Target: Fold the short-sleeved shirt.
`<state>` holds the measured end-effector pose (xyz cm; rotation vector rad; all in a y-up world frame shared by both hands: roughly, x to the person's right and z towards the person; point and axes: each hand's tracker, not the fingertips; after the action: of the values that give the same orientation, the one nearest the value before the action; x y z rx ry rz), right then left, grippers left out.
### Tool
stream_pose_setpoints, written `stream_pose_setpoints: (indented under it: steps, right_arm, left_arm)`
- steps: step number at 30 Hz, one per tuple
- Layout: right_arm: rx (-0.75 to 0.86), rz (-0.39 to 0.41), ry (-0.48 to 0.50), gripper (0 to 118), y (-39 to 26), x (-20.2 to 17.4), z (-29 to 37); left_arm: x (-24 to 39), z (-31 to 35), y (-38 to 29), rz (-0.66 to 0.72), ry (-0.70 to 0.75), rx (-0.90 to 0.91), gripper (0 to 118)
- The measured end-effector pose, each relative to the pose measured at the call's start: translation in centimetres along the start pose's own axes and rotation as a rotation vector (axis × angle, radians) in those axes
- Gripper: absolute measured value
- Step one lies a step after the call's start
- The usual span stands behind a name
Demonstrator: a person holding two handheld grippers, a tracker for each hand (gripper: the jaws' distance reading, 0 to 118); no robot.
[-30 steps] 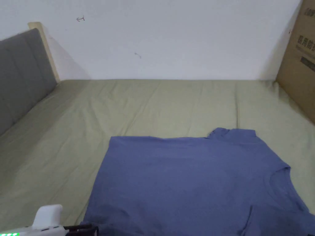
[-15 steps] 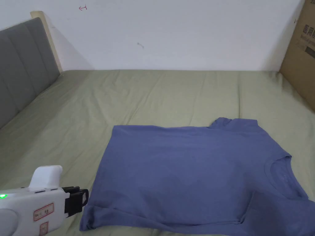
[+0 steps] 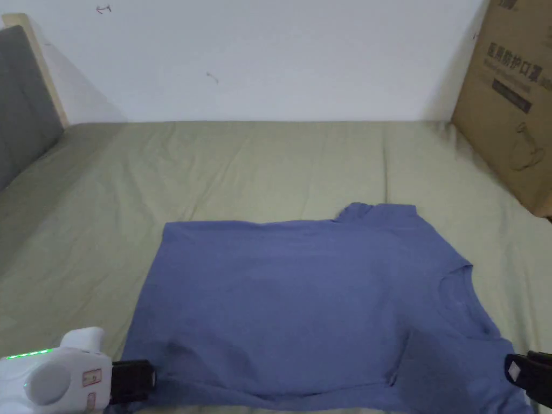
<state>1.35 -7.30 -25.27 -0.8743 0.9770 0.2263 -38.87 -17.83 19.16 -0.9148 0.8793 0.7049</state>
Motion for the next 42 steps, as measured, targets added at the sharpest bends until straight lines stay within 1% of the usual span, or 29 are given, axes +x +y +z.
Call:
stream_pose_setpoints:
  steps: [1,3,4,5,6,7,8,9,10,11,12,14,16,18,19,20,21,22,23,24,25,27,28,29,31,34,36,38,42]
  right_arm:
    - [-0.008,0.013,-0.015,0,0.1,0.2,0.0]
    - [-0.022,0.014,-0.057,0,-0.1,0.7,-0.4]
    - [-0.028,0.002,-0.071,0,-0.2,1.2,-0.6]
    - [-0.029,-0.013,-0.082,0,-0.2,1.7,-0.9]
    - [-0.029,-0.042,-0.087,0,-0.4,2.3,-1.2]
    - [-0.033,-0.08,-0.082,0,-0.6,3.0,-1.5]
    - [-0.04,-0.109,-0.087,4,-0.8,3.6,-1.9]
    - [-0.053,-0.128,-0.109,33,-1.2,4.9,-2.8]
    - [-0.07,-0.13,-0.124,71,-1.4,5.4,-3.4]
    - [-0.112,-0.117,-0.136,101,-1.6,5.7,-4.1]
    - [-0.156,-0.093,-0.144,111,-2.0,5.9,-5.0]
    - [-0.184,-0.068,-0.145,111,-2.4,6.6,-6.9]
    - [-0.27,-0.059,-0.154,108,-3.1,6.9,-8.6]
    - [-0.366,-0.068,-0.134,91,-3.6,7.1,-10.1]
    - [-0.399,-0.065,-0.129,88,-4.0,7.2,-10.5]
    - [-0.381,-0.024,-0.179,82,-4.1,7.0,-10.3]
    - [-0.354,0.001,-0.159,56,-3.9,7.0,-9.9]
    - [-0.354,-0.009,-0.153,30,-3.6,7.0,-9.3]
    - [-0.346,0.003,-0.159,12,-3.3,7.0,-8.7]
    - [-0.321,0.019,-0.168,6,-3.1,7.0,-8.1]
    - [-0.3,0.018,-0.169,4,-2.7,6.9,-7.4]
    - [-0.279,-0.06,-0.069,3,-2.4,7.5,-6.3]
    - [-0.271,-0.093,-0.059,3,-2.2,7.5,-5.8]
    - [-0.264,-0.083,-0.08,3,-1.9,7.3,-5.2]
    - [-0.233,-0.082,-0.076,3,-1.3,7.2,-4.0]
    - [-0.172,-0.178,-0.009,3,0.0,7.6,-3.0]
    - [-0.128,-0.22,0.04,3,1.2,8.1,-2.5]
    - [-0.11,-0.267,0.071,3,2.9,8.1,-2.4]
    - [-0.106,-0.345,0.107,3,7.3,8.8,-5.1]
  left_arm:
    - [0.0,-0.3,-0.2,-0.019,-0.022,-0.035,46]
    - [0.1,-0.2,-0.8,-0.072,-0.029,-0.037,22]
    - [1.1,1.7,-1.1,-0.083,-0.012,0.001,14]
    - [0.9,2.3,-1.1,-0.07,-0.043,0.023,14]
    - [0.7,2.9,-1.1,-0.043,-0.075,0.041,5]
    - [0.4,3.7,-1.2,-0.015,-0.074,0.06,5]
    - [0.5,4.2,-1.8,0.005,-0.09,0.084,5]
    - [0.4,5.0,-1.9,0.01,-0.109,0.105,5]
    - [0.5,5.8,-2.0,-0.006,-0.106,0.111,5]
    - [0.7,6.4,-2.0,-0.021,-0.105,0.12,5]
    - [1.2,7.1,-1.9,-0.042,-0.105,0.129,5]
    - [1.7,8.1,-1.9,-0.068,-0.109,0.139,5]
    - [2.0,8.5,-1.7,-0.077,-0.117,0.142,5]
    - [2.1,8.6,-1.8,-0.079,-0.113,0.136,5]
    - [2.1,8.6,-1.9,-0.074,-0.113,0.132,5]
    - [2.0,8.4,-1.8,-0.069,-0.105,0.128,5]
    - [2.0,8.4,-1.9,-0.066,-0.095,0.122,5]
    - [2.0,8.3,-2.1,-0.067,-0.085,0.119,5]
    - [2.0,8.3,-2.2,-0.065,-0.088,0.116,5]
    - [2.7,8.7,-2.5,-0.065,-0.085,0.112,5]
    - [2.9,8.7,-2.6,-0.06,-0.096,0.111,5]
    - [3.1,8.9,-2.6,-0.03,-0.128,0.116,5]
    - [2.7,8.8,-2.4,-0.022,-0.132,0.122,5]
    - [2.6,9.0,-2.3,-0.021,-0.134,0.125,5]
    - [2.3,9.2,-2.0,-0.019,-0.141,0.134,5]
    - [1.8,9.6,-1.3,0.031,-0.175,0.15,5]
    - [1.8,9.7,-0.4,0.072,-0.2,0.162,5]
    - [1.9,9.6,1.1,0.111,-0.22,0.181,5]
    - [1.7,7.7,6.0,0.079,-0.205,0.19,5]
